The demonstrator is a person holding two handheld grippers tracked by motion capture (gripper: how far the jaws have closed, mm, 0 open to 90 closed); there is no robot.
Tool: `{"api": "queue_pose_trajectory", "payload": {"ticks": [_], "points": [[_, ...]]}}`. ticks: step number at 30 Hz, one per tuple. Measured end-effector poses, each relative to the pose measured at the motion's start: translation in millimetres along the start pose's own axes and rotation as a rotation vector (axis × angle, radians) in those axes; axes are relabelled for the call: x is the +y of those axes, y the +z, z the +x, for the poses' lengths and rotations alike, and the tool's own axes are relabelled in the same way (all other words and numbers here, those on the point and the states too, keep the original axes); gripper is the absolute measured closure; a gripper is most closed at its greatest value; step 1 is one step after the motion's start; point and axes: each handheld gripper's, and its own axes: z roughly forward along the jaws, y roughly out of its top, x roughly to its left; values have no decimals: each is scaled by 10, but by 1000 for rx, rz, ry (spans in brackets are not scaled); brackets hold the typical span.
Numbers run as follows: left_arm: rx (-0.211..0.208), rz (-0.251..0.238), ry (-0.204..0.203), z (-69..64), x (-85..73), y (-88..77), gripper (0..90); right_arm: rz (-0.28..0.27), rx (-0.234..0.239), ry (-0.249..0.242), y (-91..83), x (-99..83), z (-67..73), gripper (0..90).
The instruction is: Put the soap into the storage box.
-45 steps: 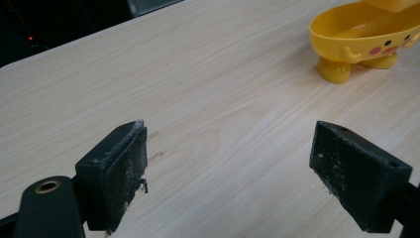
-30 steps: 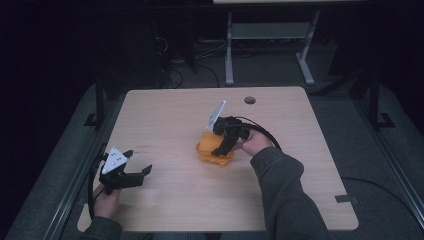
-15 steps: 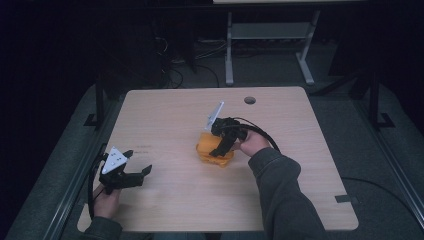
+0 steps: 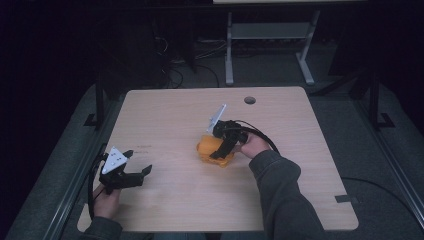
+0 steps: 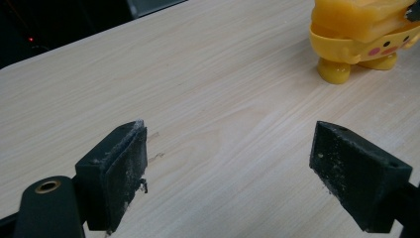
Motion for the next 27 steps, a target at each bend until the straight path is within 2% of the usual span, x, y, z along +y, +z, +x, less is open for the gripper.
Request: {"api": "queue_pose_trajectory", "payload": {"ticks": [10,27], "points": [[1,1,-2,0,2,0,141,-23,4,13,19,-32,-1,198],[1,3,-1,-2,2,7,141,2,-18,22,34,-29,21,183]]}}
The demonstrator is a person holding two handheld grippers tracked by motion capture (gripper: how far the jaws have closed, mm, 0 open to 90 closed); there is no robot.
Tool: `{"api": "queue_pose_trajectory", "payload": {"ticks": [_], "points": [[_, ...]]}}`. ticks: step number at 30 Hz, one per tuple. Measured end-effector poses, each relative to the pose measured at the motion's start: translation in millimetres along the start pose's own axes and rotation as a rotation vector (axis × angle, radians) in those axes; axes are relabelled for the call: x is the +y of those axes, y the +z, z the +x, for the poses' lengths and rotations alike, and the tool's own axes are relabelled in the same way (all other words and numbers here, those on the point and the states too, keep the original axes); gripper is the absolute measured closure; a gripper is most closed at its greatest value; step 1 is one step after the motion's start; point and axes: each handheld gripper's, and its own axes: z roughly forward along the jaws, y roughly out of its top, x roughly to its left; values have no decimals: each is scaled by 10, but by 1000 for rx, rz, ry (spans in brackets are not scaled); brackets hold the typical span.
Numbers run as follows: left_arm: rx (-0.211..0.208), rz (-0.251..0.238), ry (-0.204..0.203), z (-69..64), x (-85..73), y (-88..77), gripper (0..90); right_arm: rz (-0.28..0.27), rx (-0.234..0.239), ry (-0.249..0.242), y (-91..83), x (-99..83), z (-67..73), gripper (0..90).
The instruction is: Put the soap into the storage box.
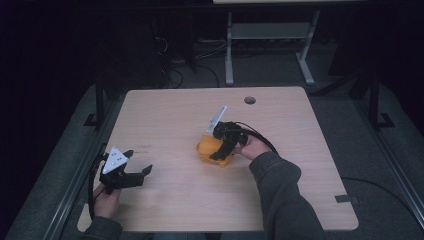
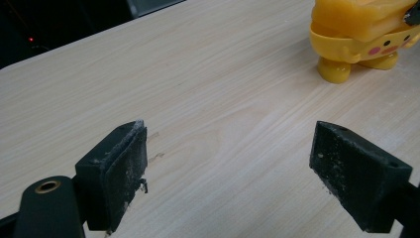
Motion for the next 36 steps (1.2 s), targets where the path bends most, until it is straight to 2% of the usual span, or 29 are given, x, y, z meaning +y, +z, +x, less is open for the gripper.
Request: {"api": "queue_pose_trajectory", "payload": {"ticks": [3,16,23,36], "points": [[1,0,2,0,1,1,141,-18,3,-3,-39,0,5,187],[0,4,1,-2,1,7,141,-19,-5,-9,-107,-23,40,184],[0,4,1,-4,2,7,141,-47,-15,-3,-189,-42,64,188],[2,1,2,0,1,3,141,-46,-19,-3,-188,-40,57,198]]}}
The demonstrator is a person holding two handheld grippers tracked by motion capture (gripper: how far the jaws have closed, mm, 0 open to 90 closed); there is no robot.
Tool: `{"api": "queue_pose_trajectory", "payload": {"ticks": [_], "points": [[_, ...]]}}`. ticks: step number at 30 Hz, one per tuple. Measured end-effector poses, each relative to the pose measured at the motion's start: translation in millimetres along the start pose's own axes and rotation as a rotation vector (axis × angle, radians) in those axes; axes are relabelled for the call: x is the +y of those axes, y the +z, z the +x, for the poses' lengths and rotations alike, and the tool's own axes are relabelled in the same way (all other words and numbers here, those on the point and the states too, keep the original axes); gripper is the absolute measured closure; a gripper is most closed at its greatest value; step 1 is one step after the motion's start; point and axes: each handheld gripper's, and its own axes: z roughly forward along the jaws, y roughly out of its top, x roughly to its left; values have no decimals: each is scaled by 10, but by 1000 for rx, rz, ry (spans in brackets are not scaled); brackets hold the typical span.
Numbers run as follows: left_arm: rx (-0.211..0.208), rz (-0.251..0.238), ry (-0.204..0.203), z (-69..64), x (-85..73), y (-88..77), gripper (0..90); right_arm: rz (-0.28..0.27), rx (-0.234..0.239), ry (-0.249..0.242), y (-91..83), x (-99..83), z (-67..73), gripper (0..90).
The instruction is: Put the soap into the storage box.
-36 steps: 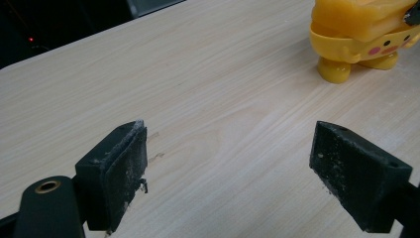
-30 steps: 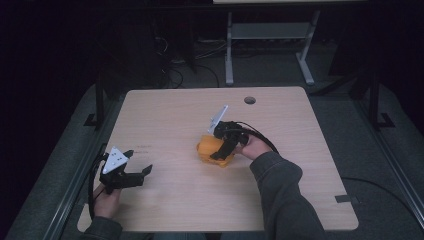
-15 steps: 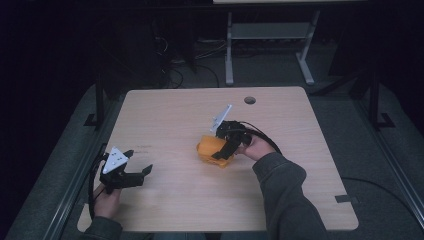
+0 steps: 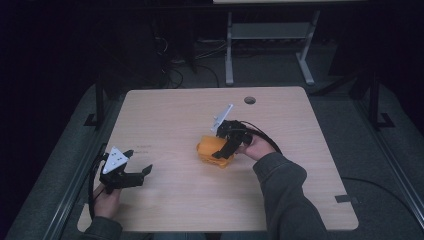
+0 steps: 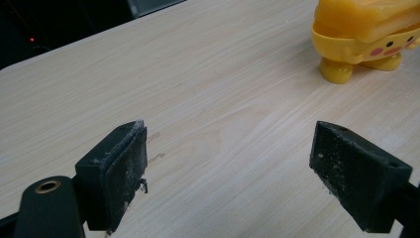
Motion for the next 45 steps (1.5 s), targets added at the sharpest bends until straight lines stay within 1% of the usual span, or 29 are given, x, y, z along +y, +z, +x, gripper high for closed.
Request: {"api": "queue_pose_trajectory", "payload": {"ticks": [4,6,9,11,12,13,15,18,19,20,23,28,32,33,36,37,38,39,40,43,44,45], "points": [[1,-1,0,4,-2,-4,141,6,-9,0,-13,-7,13,195],[1,-3,-7,2,-2,1,141,12,-10,2,-31,-12,25,193],[1,0,1,1,-1,-2,141,9,-16,-3,-85,-35,44,194],[0,-2,-1,3,-1,-3,141,8,-22,-6,-100,-42,47,194],[0,-2,-4,3,-2,0,141,5,-21,1,-118,-48,55,195],[1,-1,-4,3,-2,1,141,0,-26,-8,-136,-57,54,204],[0,-1,-2,1,0,0,141,-19,-32,0,-203,-84,75,210],[-1,2,-1,-3,0,1,141,-18,-30,8,-233,-110,75,210],[-1,1,-1,-2,0,0,141,-17,-37,8,-245,-123,73,210],[-1,0,-2,-2,0,0,141,-22,-38,17,-263,-144,71,210],[-1,3,-2,-1,-1,2,141,-15,-42,21,-289,-186,78,212],[0,2,-1,-1,-1,-1,141,-32,-49,34,-352,-266,98,216],[0,2,-2,-2,-2,0,141,-24,-64,50,-432,-320,113,217],[-1,2,0,-2,-1,-1,141,-27,-75,49,-478,-343,125,217],[-2,3,0,-4,-1,-1,141,-26,-77,57,-518,-369,133,219],[-3,3,-2,-6,-1,0,141,-22,-84,60,-535,-386,136,219],[-2,3,-1,-7,-2,0,141,-25,-86,59,-547,-410,136,219],[-2,3,0,-8,-2,2,141,-25,-88,70,-566,-465,146,220],[-2,5,0,-9,-2,2,141,-25,-88,70,-566,-465,146,220],[-3,5,-2,-9,-3,3,141,-25,-93,86,-590,-554,170,220],[-2,6,4,-8,-3,2,141,-22,-94,88,-598,-585,174,220],[-2,6,2,-9,-3,2,141,-21,-99,104,-615,-645,187,221]]}}
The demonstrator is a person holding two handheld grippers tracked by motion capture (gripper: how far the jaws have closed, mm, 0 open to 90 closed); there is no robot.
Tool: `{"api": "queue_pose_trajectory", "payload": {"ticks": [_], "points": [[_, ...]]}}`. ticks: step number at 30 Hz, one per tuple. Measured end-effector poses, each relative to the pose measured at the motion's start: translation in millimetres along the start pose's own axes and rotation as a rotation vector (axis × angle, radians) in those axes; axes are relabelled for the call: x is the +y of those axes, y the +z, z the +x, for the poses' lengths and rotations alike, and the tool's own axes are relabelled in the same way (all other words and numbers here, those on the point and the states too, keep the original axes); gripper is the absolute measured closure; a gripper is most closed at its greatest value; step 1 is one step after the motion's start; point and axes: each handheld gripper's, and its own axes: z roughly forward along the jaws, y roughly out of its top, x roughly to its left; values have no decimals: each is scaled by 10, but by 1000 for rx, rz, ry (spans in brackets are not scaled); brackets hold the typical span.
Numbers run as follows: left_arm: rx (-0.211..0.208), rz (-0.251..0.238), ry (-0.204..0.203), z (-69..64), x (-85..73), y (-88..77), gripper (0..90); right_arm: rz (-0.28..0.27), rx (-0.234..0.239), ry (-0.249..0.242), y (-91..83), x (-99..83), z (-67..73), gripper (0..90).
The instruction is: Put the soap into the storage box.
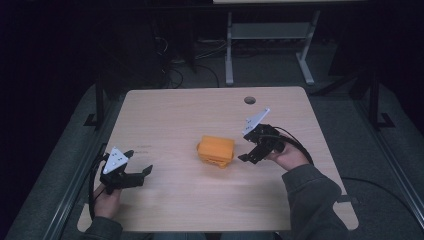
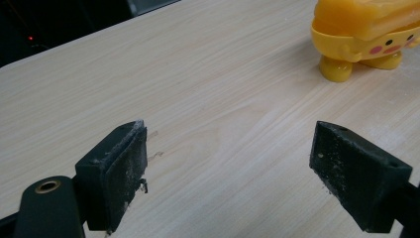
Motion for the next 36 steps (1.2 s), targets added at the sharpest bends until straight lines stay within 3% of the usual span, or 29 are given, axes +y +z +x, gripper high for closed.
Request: {"api": "queue_pose_trajectory", "payload": {"ticks": [16,36], "points": [[-1,1,2,-8,-1,5,141,3,-25,63,-147,-389,55,221],[1,-3,1,-10,-6,10,141,4,-41,123,-217,-736,127,221]]}}
